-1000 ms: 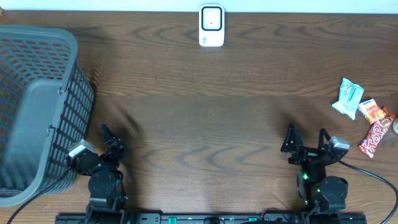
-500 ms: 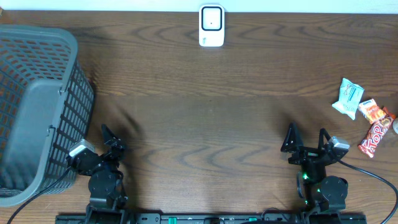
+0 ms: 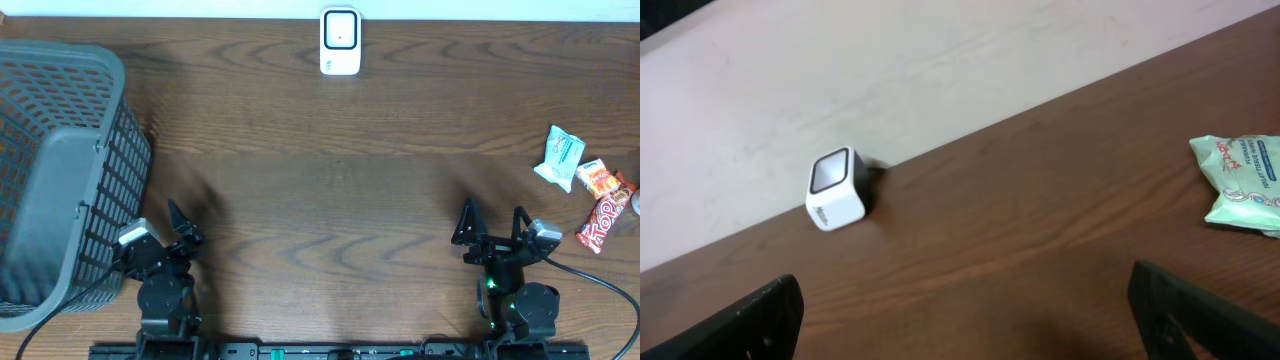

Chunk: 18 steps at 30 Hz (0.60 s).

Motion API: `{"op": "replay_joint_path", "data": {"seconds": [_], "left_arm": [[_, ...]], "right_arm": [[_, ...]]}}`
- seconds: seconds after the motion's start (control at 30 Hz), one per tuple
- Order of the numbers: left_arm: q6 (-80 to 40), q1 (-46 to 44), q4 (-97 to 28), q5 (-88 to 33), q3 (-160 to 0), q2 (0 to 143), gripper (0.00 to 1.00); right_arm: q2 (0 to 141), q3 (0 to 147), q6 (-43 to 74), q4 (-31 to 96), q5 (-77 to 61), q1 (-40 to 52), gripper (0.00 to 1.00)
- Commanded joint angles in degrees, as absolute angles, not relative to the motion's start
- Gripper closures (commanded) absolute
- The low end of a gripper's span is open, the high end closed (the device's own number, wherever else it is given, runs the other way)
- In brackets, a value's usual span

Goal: Scan the item barcode

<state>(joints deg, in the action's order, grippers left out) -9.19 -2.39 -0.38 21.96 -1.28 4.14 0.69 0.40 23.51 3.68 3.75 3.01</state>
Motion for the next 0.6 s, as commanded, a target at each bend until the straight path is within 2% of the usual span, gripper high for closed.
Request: {"op": "replay_joint_path", "data": {"seconds": [0.0, 0.57], "left_arm": [[-4.5, -1.6, -2.9, 16.5, -0.2, 2.2, 0.14], [-3.7, -1.7, -3.0, 14.5, -0.2, 0.3, 0.14]], "right_arm": [[0.3, 0.3, 23.6, 3.9, 4.4, 2.3, 0.01], [0.3, 0.3, 23.6, 3.9, 4.4, 2.3, 0.01]]}}
